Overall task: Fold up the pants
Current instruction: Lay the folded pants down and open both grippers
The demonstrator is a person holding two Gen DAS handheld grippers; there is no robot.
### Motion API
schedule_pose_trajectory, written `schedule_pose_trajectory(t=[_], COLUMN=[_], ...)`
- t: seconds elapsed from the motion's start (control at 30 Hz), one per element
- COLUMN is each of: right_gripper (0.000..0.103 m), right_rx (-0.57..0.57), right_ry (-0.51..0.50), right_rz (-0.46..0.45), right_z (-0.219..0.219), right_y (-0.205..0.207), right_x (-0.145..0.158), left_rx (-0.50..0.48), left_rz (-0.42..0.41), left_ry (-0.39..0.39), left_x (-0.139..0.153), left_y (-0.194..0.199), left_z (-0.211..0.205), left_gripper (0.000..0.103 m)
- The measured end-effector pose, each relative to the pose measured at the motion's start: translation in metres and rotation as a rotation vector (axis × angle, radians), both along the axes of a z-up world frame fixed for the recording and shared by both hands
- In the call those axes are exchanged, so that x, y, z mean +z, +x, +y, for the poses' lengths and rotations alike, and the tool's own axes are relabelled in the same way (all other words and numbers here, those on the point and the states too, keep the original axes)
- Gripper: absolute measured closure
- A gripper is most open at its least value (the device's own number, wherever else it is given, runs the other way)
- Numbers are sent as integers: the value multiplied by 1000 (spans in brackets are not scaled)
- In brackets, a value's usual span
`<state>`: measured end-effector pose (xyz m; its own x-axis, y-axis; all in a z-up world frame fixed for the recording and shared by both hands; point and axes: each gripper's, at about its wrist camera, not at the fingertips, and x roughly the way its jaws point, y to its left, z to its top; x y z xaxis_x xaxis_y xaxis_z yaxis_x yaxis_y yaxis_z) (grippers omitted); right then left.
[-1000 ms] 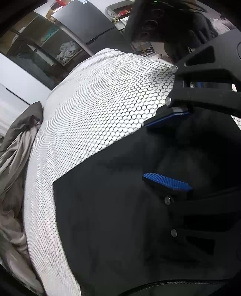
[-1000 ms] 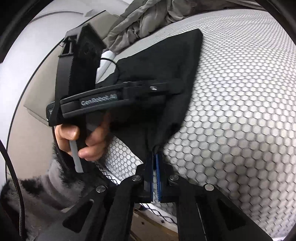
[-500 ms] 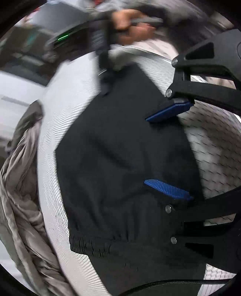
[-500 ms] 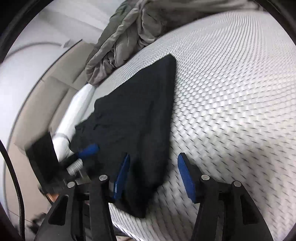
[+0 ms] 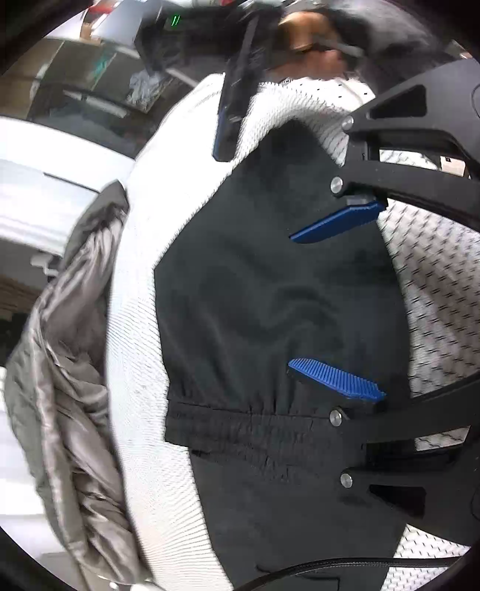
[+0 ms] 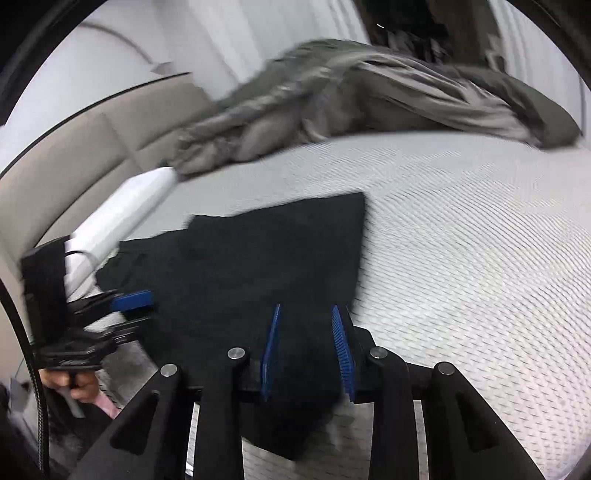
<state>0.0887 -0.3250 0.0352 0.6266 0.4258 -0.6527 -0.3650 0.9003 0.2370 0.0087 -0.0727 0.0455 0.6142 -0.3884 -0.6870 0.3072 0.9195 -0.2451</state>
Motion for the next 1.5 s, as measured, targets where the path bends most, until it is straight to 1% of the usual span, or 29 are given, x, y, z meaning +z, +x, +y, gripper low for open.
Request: schedule_pose_trajectory(t=[0.03, 0.07, 0.1, 0.17, 0.2, 0.23, 0.27, 0.3, 0.33, 0.37, 0.43, 0.5, 0.57, 0.6, 0.63, 0.73, 0.8, 0.87, 0.93, 1.0, 1.03, 1.07, 1.13, 1.2, 1.23, 1.3, 1.37, 1.43, 1.5], right_gripper=[67, 58, 57, 57, 56, 57, 57, 57, 57, 59, 59, 58, 57, 57, 57, 54, 53, 54, 54, 54, 54, 54, 54, 54, 54, 50, 49, 49, 50], right_rx=[42, 72, 101, 165, 202, 218, 217, 198, 156, 109, 80, 66, 41, 39, 40, 60, 74, 98, 103, 49, 5, -8, 7, -4, 1, 32, 49, 72, 96], right_ry=[-4, -25, -57, -123, -198, -241, -252, -235, -222, -225, -216, -190, -175, -173, -166, -156, -162, -167, -200, -254, -301, -320, -284, -286, -264, -232, -242, -231, -234], right_rz=[7, 23, 38, 58, 43, 17, -11, -2, 12, 9, 16, 9, -12, -18, -26, -36, -1, 51, 52, 39, 17, 11, 10, -9, -21, -36, -29, 7, 77], right_z=[18, 35, 55, 82, 93, 94, 85, 72, 56, 38, 17, 3, 12, 19, 37, 67, 87, 97, 90, 74, 62, 55, 42, 44, 49, 62, 82, 101, 110], right_y=[0, 1, 1, 4, 4, 1, -1, -1, 1, 0, 0, -7, -1, 3, 11, 17, 28, 42, 39, 37, 35, 33, 29, 24, 22, 23, 33, 51, 67], right_x=[-3, -10, -19, -39, -52, -59, -63, -64, -63, -62, -59, -52, -45, -42, -41, -37, -45, -56, -61, -59, -59, -59, -56, -47, -40, -31, -31, -40, -53], left_rx=[2, 4, 2, -16, -16, 1, -1, -18, -22, -23, -15, 18, 9, 2, -6, 0, 15, 13, 9, 2, -2, 0, 23, 19, 16, 19, 32, 68, 78], left_rz=[6, 2, 1, 2, 2, 17, 29, 37, 34, 32, 23, 8, -29, -38, -30, 33, 51, 71, 82, 84, 84, 86, 101, 75, 40, 13, 34, 84, 114], left_ry=[18, 39, 74, 114, 131, 150, 133, 86, 65, 64, 84, 74, 40, 37, 45, 71, 111, 87, 60, 40, 34, 35, 26, -4, -6, 12, 31, 62, 46], left_x=[-6, -9, -13, -17, -19, -24, -27, -27, -27, -26, -20, -9, 3, 5, 4, -10, -20, -24, -25, -28, -28, -27, -20, -7, 3, 10, 4, -14, -26], left_y=[7, 11, 14, 19, 20, 22, 24, 22, 19, 16, 14, 12, 9, 11, 17, 38, 50, 55, 55, 51, 50, 49, 47, 45, 48, 59, 81, 104, 115], left_z=[-4, -7, -9, -13, -11, -5, 2, 13, 19, 22, 23, 24, 22, 19, 12, -5, -9, -3, 7, 19, 21, 22, 24, 21, 16, 7, 0, 2, 11], left_gripper=[41, 41, 41, 41, 41, 41, 41, 41, 41, 41, 41, 41, 41, 40, 40, 40, 40, 40, 40, 41, 42, 42, 41, 41, 41, 41, 41, 43, 56])
